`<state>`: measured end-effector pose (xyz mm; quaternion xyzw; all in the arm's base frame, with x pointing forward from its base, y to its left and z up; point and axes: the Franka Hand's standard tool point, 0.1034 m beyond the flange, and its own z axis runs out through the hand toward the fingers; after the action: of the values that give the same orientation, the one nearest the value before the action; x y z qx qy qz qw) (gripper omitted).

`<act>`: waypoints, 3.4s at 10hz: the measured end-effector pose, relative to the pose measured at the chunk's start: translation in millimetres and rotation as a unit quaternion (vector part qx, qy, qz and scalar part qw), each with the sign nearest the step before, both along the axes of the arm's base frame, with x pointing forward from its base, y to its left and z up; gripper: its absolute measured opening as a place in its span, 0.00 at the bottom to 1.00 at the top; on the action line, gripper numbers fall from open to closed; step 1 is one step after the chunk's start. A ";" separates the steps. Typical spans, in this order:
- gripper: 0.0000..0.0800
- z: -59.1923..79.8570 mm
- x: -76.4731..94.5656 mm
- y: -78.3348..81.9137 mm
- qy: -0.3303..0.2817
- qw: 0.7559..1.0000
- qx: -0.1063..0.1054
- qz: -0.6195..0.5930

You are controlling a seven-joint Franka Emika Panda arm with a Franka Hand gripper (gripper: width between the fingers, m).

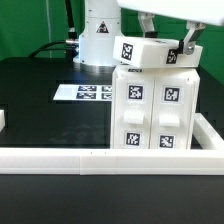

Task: Assemble cabinet

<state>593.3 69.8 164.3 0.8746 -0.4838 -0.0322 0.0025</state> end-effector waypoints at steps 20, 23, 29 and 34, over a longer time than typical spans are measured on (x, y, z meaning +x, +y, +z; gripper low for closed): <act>1.00 17.6 1.7 27.2 0.002 0.996 0.023 0.086; 1.00 17.3 1.8 26.3 -0.008 0.952 0.035 0.303; 1.00 22.3 -0.7 22.5 -0.015 0.767 0.061 0.639; 1.00 18.2 0.9 16.2 -0.024 0.622 0.061 0.780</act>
Offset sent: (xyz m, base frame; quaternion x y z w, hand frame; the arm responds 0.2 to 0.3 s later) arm 0.0000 0.0000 0.0000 0.0000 0.0000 0.2571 0.9664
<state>594.2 86.0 182.5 0.9223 0.3836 -0.0263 -0.0383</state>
